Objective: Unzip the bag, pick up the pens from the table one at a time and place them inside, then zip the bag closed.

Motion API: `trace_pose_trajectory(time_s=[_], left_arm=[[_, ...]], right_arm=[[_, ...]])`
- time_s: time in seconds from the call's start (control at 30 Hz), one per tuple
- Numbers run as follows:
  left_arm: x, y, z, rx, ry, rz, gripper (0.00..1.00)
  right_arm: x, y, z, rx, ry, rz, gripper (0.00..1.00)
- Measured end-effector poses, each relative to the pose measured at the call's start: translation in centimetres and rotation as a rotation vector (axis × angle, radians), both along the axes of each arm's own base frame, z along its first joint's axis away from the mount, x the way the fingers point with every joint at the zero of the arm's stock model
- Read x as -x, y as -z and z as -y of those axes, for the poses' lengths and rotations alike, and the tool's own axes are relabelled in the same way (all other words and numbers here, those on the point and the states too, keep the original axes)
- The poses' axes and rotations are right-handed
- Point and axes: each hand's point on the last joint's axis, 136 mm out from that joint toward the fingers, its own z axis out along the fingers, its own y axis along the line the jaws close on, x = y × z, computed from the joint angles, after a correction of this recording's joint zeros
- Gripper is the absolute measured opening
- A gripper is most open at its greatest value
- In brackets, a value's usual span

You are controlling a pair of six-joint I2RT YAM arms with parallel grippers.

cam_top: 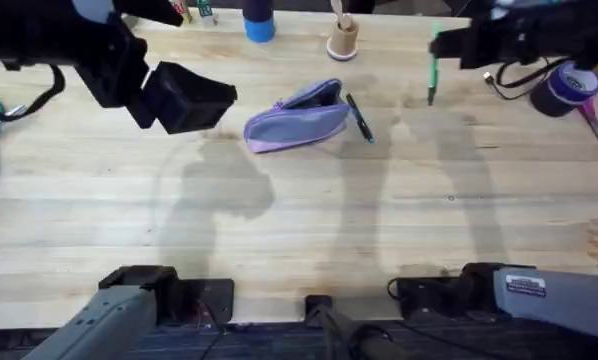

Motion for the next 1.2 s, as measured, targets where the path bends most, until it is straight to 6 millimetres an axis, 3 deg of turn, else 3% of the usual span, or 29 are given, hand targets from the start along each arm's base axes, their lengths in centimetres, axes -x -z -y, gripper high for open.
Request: trace_pose_trajectory(time_s=[0.3, 0.63, 0.8, 0.93, 1.0, 1.2], left_arm=[[0.0, 0.0, 0.0, 0.000, 0.000, 0.000, 0.994], [0.0, 0.0, 0.0, 0.000, 0.000, 0.000, 0.993], [0.0, 0.0, 0.0, 0.000, 0.000, 0.000, 0.993], [0.0, 0.0, 0.0, 0.000, 0.000, 0.000, 0.993], [0.0, 0.0, 0.0, 0.000, 0.000, 0.000, 0.994], [0.0, 0.0, 0.0, 0.000, 0.000, 0.000, 0.994]], right_arm=[[1.6, -0.1, -8.7, 0.218, -0.561, 0.163, 0.031], [4.2, 0.5, -15.8, 0.467, -1.040, 0.376, 0.031], [5.2, 2.0, -18.6, 0.555, -1.235, 0.446, 0.031], [5.0, 3.1, -20.2, 0.618, -1.307, 0.487, 0.031], [5.2, 4.7, -21.1, 0.664, -1.375, 0.484, 0.032], [5.8, 5.9, -22.3, 0.711, -1.465, 0.506, 0.031]])
